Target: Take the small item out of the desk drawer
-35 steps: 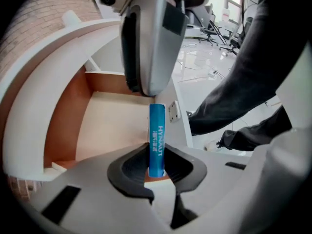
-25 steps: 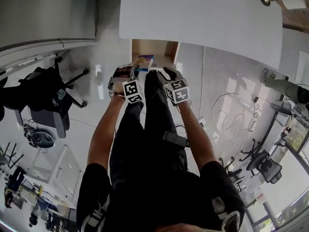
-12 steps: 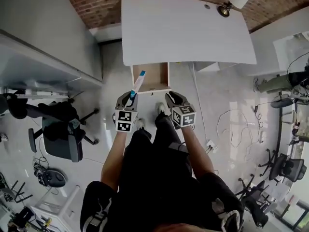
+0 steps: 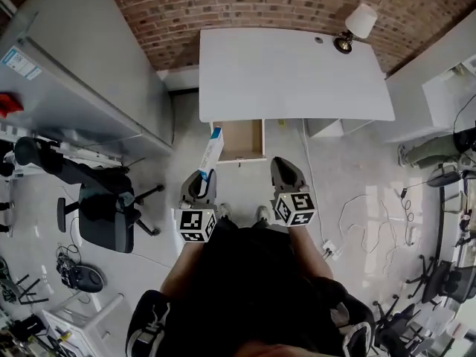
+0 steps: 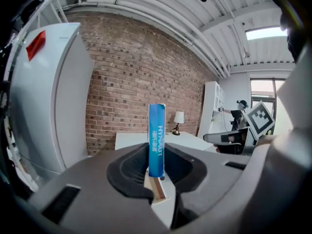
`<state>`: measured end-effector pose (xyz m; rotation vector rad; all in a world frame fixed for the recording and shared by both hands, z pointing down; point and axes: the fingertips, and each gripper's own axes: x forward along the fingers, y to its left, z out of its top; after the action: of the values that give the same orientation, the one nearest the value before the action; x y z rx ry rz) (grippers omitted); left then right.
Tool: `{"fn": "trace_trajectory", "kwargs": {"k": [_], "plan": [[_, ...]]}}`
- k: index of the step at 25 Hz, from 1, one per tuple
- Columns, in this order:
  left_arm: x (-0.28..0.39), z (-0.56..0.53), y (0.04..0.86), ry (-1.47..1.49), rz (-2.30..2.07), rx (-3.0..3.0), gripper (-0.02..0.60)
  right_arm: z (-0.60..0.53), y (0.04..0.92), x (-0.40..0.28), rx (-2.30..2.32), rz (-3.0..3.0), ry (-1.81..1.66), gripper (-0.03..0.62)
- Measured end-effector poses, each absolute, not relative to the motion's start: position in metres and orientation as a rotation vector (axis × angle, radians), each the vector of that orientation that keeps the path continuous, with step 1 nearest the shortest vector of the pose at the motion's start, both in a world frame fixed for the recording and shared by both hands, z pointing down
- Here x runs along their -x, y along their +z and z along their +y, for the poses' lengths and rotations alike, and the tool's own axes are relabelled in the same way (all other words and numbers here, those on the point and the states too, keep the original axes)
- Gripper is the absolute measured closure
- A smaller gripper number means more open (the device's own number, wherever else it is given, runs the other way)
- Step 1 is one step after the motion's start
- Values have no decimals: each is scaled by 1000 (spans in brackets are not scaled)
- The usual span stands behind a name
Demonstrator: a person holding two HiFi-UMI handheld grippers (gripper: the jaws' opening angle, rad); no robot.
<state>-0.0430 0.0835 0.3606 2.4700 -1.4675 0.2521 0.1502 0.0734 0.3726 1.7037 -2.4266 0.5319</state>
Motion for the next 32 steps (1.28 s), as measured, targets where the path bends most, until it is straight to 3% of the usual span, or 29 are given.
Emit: {"fn": "trace_trajectory", "kwargs": {"k": [8,32], "plan": [[5,113,341,252,-1516,-2487,506,102,338,-162,-1601,-2559,449,554],[8,123,349,282,-1570,-2477,505,118,346,-141,-1482,-2613,443,563]]}}
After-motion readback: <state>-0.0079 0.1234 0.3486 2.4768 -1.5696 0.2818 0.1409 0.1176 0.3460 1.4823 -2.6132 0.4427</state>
